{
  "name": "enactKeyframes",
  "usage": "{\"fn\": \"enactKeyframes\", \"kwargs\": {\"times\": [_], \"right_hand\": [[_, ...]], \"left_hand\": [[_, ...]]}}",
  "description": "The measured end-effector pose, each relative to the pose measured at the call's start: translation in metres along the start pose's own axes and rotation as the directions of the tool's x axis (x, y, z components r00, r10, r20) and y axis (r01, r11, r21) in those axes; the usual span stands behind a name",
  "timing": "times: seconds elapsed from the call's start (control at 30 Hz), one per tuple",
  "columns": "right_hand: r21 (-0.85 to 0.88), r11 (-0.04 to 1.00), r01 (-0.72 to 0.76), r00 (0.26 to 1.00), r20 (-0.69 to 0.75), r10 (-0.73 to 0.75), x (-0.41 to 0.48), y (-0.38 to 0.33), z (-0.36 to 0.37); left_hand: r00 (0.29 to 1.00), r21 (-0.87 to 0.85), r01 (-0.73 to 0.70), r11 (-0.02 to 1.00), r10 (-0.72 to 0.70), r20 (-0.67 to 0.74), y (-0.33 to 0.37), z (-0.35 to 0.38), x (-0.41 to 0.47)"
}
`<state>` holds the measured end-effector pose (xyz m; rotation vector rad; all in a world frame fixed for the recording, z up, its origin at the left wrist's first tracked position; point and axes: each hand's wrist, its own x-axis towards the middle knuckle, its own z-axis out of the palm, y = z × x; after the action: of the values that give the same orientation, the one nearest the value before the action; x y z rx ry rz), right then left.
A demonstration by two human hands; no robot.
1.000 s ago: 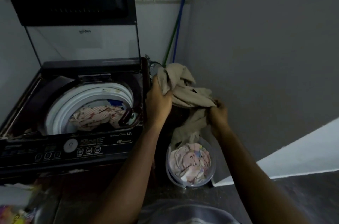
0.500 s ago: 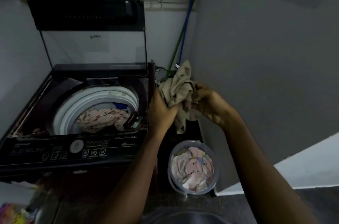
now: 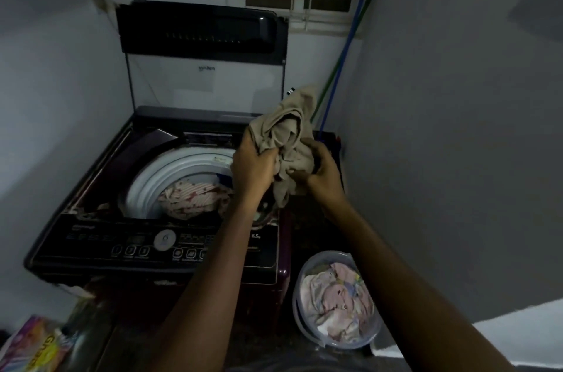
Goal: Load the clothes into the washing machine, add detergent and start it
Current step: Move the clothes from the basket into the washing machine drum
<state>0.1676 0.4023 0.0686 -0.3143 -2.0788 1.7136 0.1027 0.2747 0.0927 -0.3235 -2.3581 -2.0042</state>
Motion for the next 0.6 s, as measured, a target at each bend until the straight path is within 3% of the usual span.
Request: {"fn": "enactKeyframes", "kwargs": {"times": [0.13, 0.2, 0.33, 0.43, 0.53, 0.6], "right_hand": [[-0.09, 0.995, 0.045, 0.997, 0.064, -0.039, 0.025, 0.005, 0.048], [-0.144, 0.99, 0.008, 0.99, 0.141, 0.013, 0.036, 0.011, 0.071], [-0.388, 0.921, 0.027, 0.98, 0.194, 0.053, 0.05, 0.031, 0.1], [-0.546, 0.836, 0.055, 0.98, 0.189, 0.059, 0.051, 0.044, 0.104], [-0.619, 0.782, 0.066, 0.977, 0.201, 0.077, 0.044, 0.053, 0.097], [-0.643, 0.764, 0.053, 0.981, 0.175, 0.078, 0.038, 0.058, 0.089]], "left_hand": [[0.998, 0.219, -0.033, 0.975, 0.043, -0.041, -0.014, -0.047, 0.029], [0.998, 0.31, -0.008, 0.951, 0.027, -0.056, -0.026, -0.068, 0.043], [0.997, 0.509, 0.047, 0.859, -0.009, -0.076, -0.068, -0.101, 0.074], [0.98, 0.578, 0.098, 0.81, -0.178, 0.084, -0.112, -0.111, 0.093], [0.871, 0.696, 0.05, 0.717, -0.372, 0.321, -0.154, -0.118, 0.097], [0.818, 0.714, -0.016, 0.7, -0.401, 0.412, -0.172, -0.122, 0.094]]}}
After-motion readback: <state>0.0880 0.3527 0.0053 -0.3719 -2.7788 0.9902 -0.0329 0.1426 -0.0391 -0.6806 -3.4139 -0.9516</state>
